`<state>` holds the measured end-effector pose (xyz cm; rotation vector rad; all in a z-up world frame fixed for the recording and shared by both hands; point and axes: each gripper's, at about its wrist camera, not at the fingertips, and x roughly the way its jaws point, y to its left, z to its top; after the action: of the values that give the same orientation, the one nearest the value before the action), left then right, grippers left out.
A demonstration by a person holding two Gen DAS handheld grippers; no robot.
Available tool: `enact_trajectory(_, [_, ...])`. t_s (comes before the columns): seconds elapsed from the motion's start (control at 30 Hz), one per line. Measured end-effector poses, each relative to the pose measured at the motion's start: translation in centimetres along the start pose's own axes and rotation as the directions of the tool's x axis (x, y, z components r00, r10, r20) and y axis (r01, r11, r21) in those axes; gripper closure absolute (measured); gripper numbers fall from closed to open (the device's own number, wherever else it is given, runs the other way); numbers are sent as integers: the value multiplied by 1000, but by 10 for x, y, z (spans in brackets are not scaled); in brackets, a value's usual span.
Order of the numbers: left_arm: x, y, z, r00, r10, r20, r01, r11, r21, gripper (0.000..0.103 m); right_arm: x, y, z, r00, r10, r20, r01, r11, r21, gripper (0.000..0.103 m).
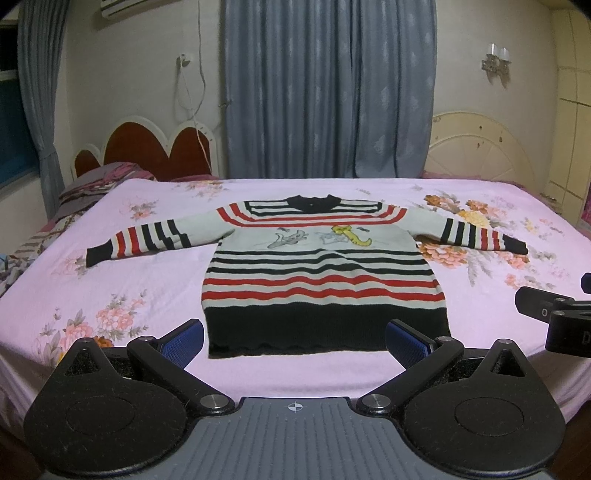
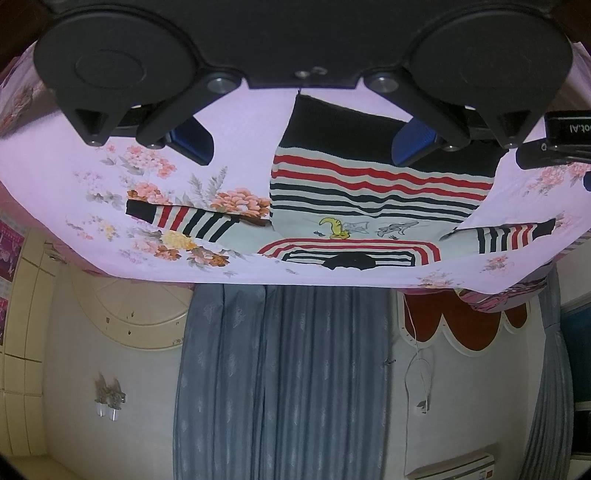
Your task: Fold small clothes
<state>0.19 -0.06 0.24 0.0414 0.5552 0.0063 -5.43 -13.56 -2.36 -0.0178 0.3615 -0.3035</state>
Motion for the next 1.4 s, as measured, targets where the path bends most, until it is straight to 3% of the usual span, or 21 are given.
enact_trajectory(0.7, [65,12,31,999,-31,-12,31,1000,3,0,50,11,25,999,-39,-11,39,999,12,1])
enact_trajectory(1.07, [120,20,76,996,-91,6,91,995,43,0,96,23,57,996,-93,17,92,995,49,1])
enact_trajectory(1.2, [143,34,88,994,-106,-19,106,994,-5,0,113,31,67,994,-106,24,104,993,58,1])
enact_trajectory(1.27, [156,40,90,987,-154,-40,153,988,-31,0,121,35,71,992,-121,23,120,991,55,1])
enact_trajectory(1.4, [173,40,91,982,-183,-42,181,983,-36,0,135,35,75,989,-150,6,149,988,47,1])
